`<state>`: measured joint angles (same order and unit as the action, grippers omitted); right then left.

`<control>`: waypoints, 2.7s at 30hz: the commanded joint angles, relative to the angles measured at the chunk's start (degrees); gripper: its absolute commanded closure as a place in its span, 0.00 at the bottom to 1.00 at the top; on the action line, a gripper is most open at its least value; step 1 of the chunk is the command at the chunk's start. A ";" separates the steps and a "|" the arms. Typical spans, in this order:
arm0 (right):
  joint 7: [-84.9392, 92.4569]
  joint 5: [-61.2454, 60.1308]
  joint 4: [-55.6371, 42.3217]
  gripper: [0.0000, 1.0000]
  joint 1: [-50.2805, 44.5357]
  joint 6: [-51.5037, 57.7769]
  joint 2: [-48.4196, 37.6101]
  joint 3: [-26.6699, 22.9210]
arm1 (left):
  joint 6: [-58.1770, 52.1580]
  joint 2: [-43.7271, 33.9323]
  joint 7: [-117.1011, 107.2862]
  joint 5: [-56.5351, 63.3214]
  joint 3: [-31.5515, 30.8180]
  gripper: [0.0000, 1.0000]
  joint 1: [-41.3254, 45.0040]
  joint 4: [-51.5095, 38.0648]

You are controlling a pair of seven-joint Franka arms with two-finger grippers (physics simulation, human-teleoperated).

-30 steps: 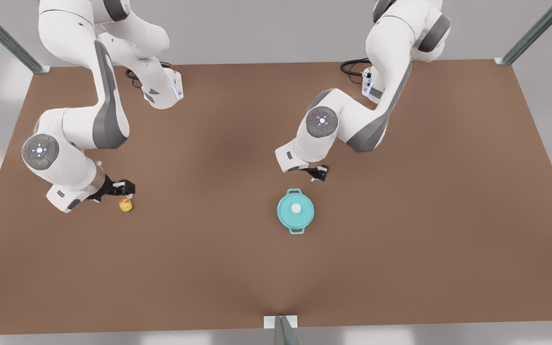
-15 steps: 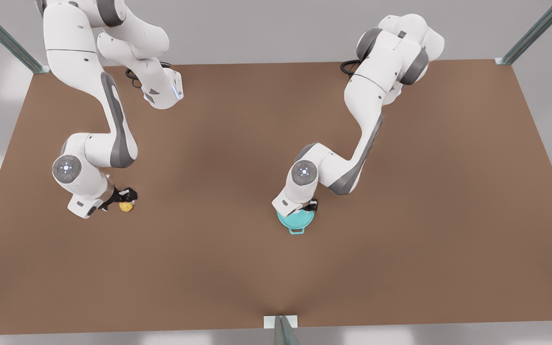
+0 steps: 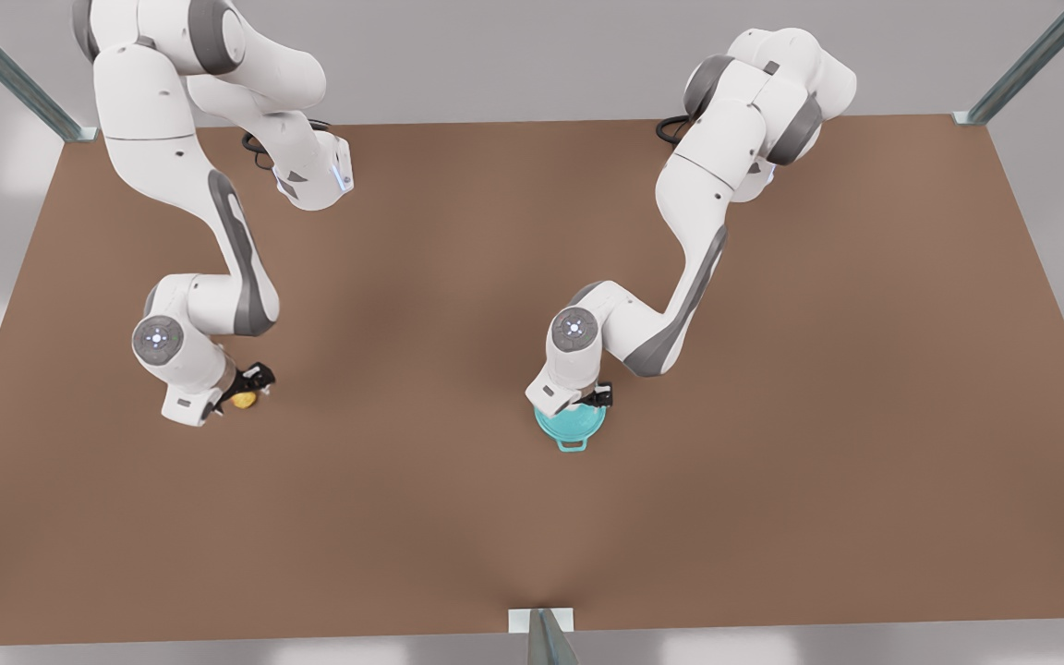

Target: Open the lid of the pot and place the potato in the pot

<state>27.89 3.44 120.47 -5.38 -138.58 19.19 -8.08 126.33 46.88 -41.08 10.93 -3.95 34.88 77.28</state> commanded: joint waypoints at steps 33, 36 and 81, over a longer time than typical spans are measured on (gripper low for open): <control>14.47 -0.02 6.45 0.26 4.59 -15.75 7.44 -0.01 | -5.83 2.60 21.92 0.32 1.32 0.00 -21.17 -5.29; 15.00 -0.02 6.45 0.34 4.95 -15.75 7.44 -0.01 | -6.62 2.52 21.30 -0.21 1.23 0.00 -21.52 -5.29; 4.55 -8.37 -16.75 0.49 -7.36 12.90 0.93 17.30 | -28.77 -33.34 42.05 -12.52 1.41 0.00 -34.53 11.76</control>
<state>41.18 -4.53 104.56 -11.94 -128.63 19.77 9.19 97.50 13.59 -0.81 -1.70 -2.54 0.33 89.06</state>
